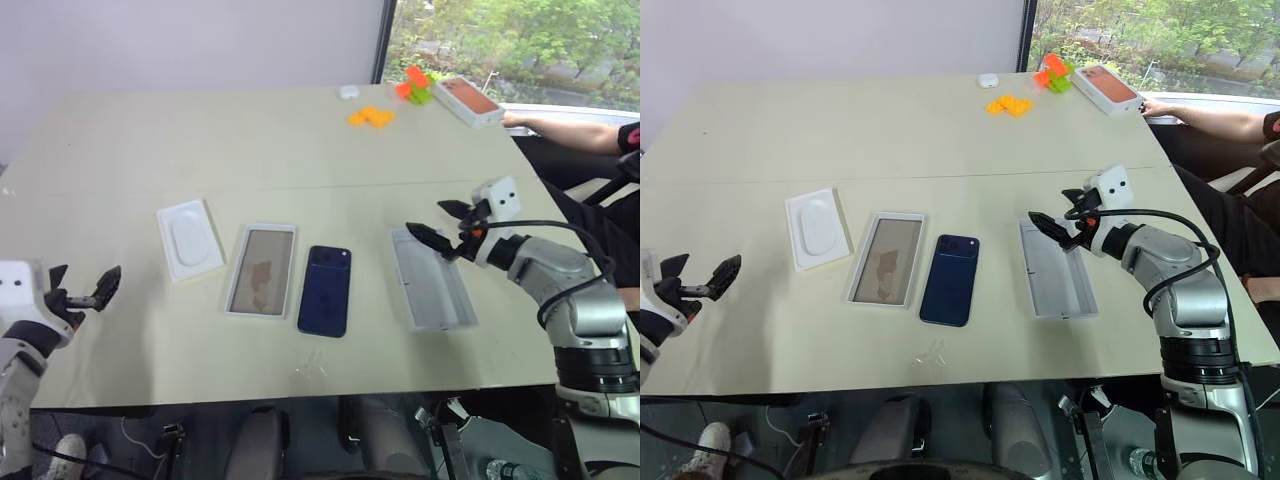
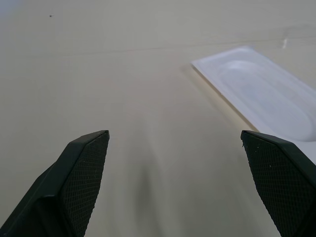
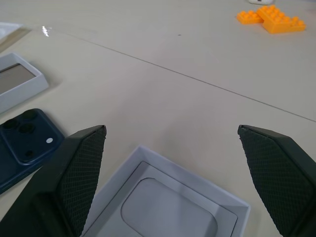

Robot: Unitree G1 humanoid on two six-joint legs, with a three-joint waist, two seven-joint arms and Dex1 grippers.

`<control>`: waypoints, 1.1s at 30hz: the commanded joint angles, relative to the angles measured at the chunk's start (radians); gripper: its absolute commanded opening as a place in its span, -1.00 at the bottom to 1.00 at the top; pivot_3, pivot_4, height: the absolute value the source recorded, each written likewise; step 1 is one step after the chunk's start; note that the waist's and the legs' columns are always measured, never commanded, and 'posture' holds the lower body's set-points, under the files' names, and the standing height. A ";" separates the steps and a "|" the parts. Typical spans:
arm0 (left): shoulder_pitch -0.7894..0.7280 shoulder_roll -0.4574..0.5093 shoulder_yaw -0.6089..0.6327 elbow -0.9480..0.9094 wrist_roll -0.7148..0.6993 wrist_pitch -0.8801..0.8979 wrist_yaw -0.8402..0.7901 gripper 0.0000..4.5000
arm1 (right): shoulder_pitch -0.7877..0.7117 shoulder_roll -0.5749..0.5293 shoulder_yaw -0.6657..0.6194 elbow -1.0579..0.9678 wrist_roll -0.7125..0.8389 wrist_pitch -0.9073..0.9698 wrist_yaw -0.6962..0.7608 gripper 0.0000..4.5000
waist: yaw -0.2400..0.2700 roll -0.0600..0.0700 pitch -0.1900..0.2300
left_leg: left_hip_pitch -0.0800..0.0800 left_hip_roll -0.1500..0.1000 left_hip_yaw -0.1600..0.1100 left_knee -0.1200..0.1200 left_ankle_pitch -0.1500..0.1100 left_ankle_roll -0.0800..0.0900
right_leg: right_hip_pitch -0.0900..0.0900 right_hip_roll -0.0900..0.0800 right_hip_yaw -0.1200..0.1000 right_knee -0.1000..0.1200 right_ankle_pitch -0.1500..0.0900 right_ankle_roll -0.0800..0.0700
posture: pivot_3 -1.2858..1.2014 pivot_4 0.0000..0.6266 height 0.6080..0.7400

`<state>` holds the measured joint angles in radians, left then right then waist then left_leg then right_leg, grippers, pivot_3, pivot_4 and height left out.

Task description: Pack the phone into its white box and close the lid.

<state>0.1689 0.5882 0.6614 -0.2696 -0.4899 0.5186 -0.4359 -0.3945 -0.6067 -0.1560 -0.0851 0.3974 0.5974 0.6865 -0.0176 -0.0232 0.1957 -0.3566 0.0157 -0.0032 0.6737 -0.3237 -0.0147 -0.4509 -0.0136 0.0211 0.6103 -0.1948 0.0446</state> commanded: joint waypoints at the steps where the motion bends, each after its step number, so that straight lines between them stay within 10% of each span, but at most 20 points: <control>1: -0.004 0.021 0.030 -0.015 -0.010 -0.004 -0.003 1.00 | -0.014 0.005 -0.005 -0.058 0.017 -0.001 -0.009 0.99 | 0.000 0.000 0.000 | 0.000 0.000 0.000 0.000 0.000 0.000 | 0.000 0.000 0.000 0.000 0.000 0.000 | 0.03 -0.52 1.00; 19: -0.062 -0.046 -0.087 -0.079 -0.030 0.028 0.031 1.00 | -0.072 0.007 0.091 -0.103 -0.011 -0.038 0.017 0.99 | -0.003 0.000 0.000 | 0.001 0.000 0.001 0.001 0.000 0.000 | 0.000 0.001 0.001 0.002 0.001 0.000 | 0.03 -0.52 1.00; 33: 0.002 -0.236 -0.030 -0.201 -0.461 0.377 0.282 1.00 | -0.005 -0.026 0.212 -0.298 0.030 -0.024 0.161 0.99 | 0.000 -0.001 0.000 | 0.001 0.000 -0.001 0.006 0.000 0.000 | 0.002 0.002 0.000 0.004 0.000 0.000 | 0.03 -0.52 1.00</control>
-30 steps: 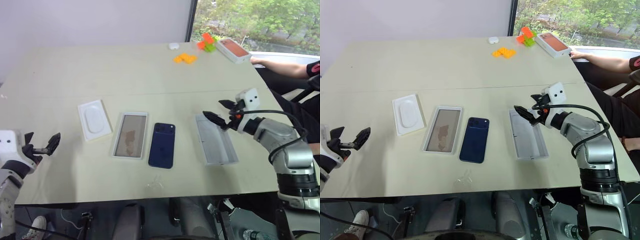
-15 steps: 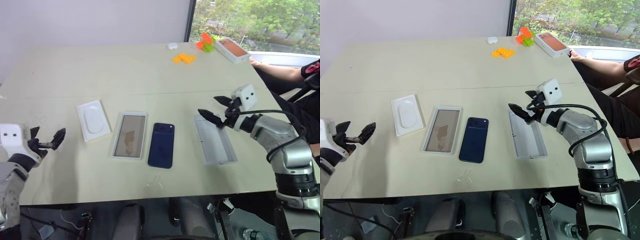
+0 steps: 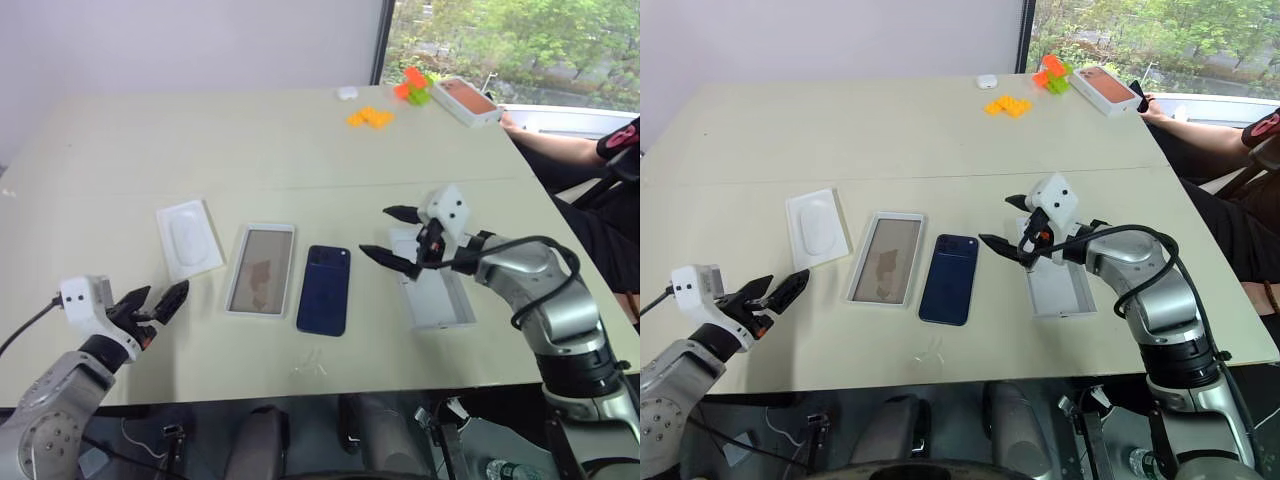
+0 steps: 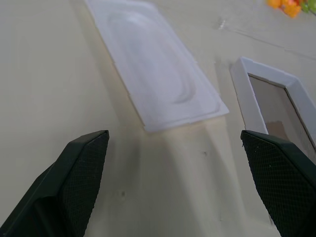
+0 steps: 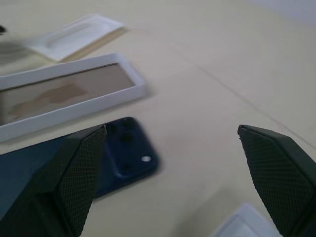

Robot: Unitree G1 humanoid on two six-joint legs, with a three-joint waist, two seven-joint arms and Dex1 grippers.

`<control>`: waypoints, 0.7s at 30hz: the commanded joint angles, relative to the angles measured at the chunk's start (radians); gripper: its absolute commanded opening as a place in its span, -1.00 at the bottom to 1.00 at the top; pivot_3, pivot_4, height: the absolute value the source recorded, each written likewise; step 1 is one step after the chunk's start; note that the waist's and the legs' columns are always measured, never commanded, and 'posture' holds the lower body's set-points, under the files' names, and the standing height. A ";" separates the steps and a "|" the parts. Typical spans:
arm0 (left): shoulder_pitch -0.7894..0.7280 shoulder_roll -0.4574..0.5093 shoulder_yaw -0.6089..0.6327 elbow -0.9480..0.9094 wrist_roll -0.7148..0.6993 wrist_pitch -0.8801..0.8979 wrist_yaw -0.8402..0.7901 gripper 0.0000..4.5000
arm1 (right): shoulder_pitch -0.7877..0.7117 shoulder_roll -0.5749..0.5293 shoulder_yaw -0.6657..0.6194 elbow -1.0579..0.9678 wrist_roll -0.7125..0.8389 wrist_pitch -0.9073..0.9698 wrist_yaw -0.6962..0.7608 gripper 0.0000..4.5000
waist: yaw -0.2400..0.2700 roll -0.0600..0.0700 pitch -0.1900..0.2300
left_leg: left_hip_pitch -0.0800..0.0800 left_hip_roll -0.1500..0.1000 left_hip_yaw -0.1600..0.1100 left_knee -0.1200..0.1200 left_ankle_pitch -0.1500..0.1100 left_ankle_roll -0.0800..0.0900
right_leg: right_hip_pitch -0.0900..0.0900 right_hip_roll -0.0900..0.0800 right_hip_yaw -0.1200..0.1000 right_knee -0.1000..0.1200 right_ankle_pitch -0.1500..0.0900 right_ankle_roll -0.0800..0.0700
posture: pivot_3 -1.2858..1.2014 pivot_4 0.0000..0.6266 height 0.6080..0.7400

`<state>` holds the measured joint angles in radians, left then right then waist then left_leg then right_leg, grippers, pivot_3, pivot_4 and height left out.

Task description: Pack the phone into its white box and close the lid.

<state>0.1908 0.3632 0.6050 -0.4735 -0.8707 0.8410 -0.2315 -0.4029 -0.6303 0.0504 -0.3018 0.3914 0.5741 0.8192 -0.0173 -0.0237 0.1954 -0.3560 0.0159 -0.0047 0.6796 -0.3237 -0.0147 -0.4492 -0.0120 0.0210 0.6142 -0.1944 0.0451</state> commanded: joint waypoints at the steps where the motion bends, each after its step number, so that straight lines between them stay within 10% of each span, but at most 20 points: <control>1: -0.033 -0.020 0.012 0.010 -0.081 0.069 0.107 1.00 | 0.007 0.003 0.011 -0.089 0.034 0.001 0.023 0.99 | -0.001 0.000 0.000 | 0.000 0.000 -0.001 0.001 0.000 0.000 | 0.001 0.000 -0.001 0.000 0.000 0.000 | 0.03 -0.52 1.00; 20: -0.242 -0.120 -0.031 0.174 -0.221 0.133 0.368 1.00 | 0.020 0.004 0.013 -0.138 0.029 0.009 0.000 0.99 | 0.005 0.001 -0.002 | 0.003 -0.004 0.000 0.003 0.000 0.000 | 0.006 -0.001 -0.002 0.000 0.000 -0.001 | 0.03 -0.52 1.00; 21: -0.242 -0.121 -0.031 0.175 -0.226 0.132 0.374 0.77 | 0.020 0.004 0.012 -0.141 0.029 0.010 -0.002 1.00 | 0.005 0.001 -0.002 | 0.003 -0.004 -0.001 0.003 0.000 0.000 | 0.006 -0.001 -0.002 0.000 0.000 -0.001 | 0.03 -0.52 1.00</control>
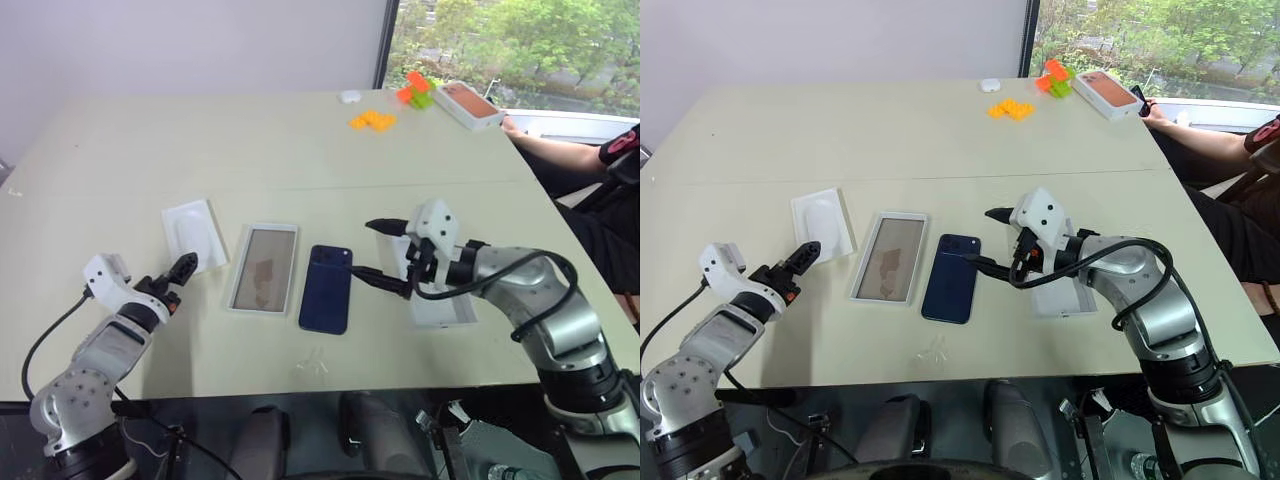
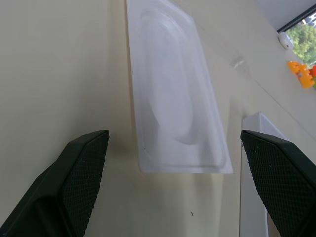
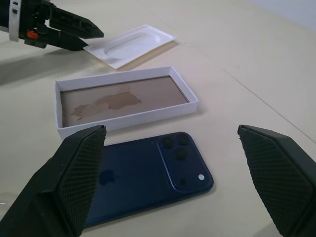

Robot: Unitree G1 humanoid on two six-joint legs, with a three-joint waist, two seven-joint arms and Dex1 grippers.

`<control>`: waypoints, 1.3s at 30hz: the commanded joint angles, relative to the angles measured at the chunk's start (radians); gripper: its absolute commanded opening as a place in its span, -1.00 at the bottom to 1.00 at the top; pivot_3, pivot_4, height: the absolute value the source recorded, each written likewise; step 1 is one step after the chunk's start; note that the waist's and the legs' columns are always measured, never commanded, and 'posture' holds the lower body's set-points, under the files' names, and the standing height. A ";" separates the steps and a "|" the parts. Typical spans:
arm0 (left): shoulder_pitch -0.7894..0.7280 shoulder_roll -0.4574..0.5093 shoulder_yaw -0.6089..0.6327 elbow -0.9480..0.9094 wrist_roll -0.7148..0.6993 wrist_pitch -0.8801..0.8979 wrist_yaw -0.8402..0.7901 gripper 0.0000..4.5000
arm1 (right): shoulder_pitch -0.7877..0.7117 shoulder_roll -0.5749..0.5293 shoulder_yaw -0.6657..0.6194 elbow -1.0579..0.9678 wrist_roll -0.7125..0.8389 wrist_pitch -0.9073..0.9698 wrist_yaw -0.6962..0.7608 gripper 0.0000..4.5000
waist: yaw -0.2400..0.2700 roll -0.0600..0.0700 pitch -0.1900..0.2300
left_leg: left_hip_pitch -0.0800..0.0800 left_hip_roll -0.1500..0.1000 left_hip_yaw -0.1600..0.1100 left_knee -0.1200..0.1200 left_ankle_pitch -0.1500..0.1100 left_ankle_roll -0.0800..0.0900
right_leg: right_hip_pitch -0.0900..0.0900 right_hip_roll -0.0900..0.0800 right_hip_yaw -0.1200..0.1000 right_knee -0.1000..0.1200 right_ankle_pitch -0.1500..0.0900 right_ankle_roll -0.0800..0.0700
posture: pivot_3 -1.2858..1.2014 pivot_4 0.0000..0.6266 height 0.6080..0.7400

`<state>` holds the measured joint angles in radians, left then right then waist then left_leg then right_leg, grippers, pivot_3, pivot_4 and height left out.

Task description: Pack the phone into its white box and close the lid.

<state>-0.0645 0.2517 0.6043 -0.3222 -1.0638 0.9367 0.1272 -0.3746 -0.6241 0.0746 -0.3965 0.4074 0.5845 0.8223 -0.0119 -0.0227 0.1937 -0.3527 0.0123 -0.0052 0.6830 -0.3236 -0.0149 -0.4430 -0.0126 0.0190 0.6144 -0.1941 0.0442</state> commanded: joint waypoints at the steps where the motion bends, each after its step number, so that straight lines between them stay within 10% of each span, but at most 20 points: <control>1: 0.014 -0.012 -0.028 0.024 -0.041 0.033 0.022 0.62 | -0.009 -0.003 -0.012 -0.048 0.014 0.002 -0.006 1.00 | 0.000 0.000 0.000 | 0.000 0.000 0.000 0.000 0.000 0.000 | 0.000 0.000 0.000 0.000 0.000 0.000 | 0.03 -0.52 1.00; 8: 0.018 -0.026 0.003 0.018 -0.112 0.003 0.049 -0.99 | -0.008 -0.002 -0.002 -0.048 0.010 0.003 -0.005 1.00 | 0.000 -0.001 0.000 | -0.001 -0.001 0.000 0.000 0.000 0.000 | 0.000 -0.001 0.000 -0.001 0.000 0.000 | 0.03 -0.52 1.00; 26: 0.169 0.056 0.083 -0.123 -0.594 -0.170 0.040 -0.99 | -0.023 0.006 0.016 -0.036 0.011 0.001 0.011 1.00 | -0.004 -0.002 0.001 | -0.002 0.001 -0.001 0.000 0.000 0.000 | -0.001 -0.001 0.001 -0.002 0.000 0.000 | 0.03 -0.52 1.00; 39: 0.302 0.308 -0.209 -0.236 -0.720 -0.094 0.046 -0.99 | -0.026 0.009 0.032 -0.020 -0.003 -0.012 0.019 1.00 | -0.003 -0.002 0.001 | -0.002 0.002 -0.001 -0.001 0.000 0.000 | -0.003 0.000 0.000 -0.002 -0.001 0.000 | 0.03 -0.52 1.00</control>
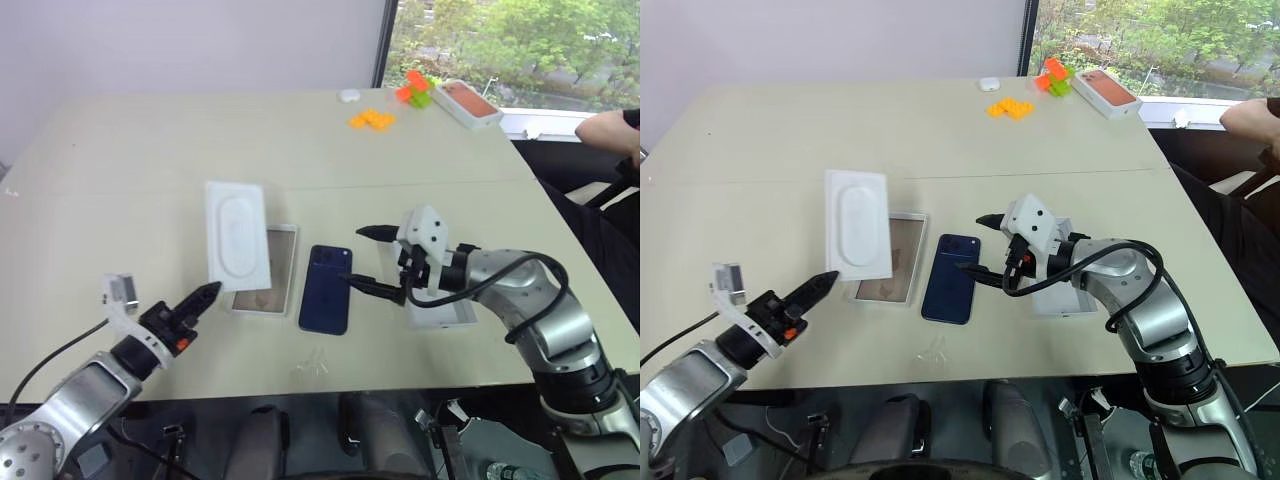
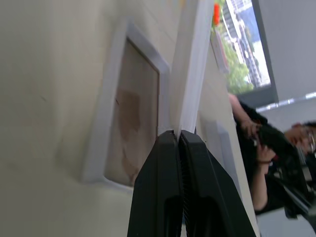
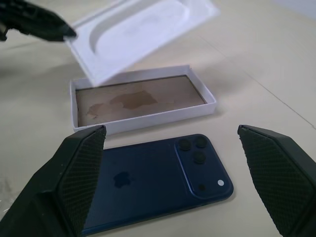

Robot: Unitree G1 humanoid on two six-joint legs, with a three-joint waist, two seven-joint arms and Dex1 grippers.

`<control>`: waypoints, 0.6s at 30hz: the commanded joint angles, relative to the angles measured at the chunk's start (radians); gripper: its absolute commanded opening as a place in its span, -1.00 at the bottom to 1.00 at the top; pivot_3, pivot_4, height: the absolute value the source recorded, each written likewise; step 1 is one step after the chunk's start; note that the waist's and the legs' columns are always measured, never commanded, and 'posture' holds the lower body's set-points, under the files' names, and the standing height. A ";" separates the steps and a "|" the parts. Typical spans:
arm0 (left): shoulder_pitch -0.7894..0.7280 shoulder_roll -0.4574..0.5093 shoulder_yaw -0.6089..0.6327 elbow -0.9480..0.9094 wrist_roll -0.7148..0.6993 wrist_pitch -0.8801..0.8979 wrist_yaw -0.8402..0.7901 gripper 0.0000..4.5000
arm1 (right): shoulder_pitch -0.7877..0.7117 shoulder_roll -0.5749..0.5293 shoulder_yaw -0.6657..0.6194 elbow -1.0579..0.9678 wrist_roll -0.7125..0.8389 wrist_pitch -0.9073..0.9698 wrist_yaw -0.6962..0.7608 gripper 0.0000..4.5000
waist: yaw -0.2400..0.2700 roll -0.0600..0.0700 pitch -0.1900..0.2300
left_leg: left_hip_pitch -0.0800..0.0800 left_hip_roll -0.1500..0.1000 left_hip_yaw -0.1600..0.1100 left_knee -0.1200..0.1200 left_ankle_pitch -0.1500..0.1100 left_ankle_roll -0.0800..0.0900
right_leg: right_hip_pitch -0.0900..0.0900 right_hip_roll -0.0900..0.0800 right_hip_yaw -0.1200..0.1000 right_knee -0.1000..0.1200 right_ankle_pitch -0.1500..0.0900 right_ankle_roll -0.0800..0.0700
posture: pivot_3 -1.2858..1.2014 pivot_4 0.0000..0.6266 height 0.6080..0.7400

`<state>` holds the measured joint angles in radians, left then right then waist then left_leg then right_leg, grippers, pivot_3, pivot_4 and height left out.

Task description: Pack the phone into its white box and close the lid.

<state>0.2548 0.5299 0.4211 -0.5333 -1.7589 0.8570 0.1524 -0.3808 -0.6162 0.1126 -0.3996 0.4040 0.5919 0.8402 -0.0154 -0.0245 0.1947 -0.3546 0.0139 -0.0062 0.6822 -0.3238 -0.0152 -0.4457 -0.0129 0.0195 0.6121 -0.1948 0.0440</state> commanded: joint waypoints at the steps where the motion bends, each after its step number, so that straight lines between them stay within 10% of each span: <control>1: -0.025 0.047 -0.038 -0.018 -0.025 -0.017 0.034 -0.99 | -0.020 0.001 -0.007 -0.019 0.000 -0.018 0.000 1.00 | 0.000 0.000 0.000 | 0.000 0.000 0.000 0.000 0.000 0.000 | 0.000 0.000 0.000 0.000 0.000 0.000 | 0.03 -0.52 1.00; 18: -0.057 0.253 -0.121 0.059 -0.156 -0.023 0.126 -0.99 | -0.009 0.002 -0.006 -0.034 -0.007 -0.021 -0.012 1.00 | 0.000 0.001 0.001 | -0.001 0.001 0.001 -0.002 0.000 0.000 | -0.001 -0.001 0.001 -0.001 0.000 0.000 | 0.03 -0.52 1.00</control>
<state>0.2012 0.7751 0.2960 -0.4692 -1.8970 0.8428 0.2827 -0.3845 -0.6162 0.1130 -0.3993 0.3950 0.5909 0.8303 -0.0155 -0.0234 0.1958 -0.3557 0.0145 -0.0055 0.6806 -0.3238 -0.0152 -0.4470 -0.0136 0.0202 0.6110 -0.1947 0.0438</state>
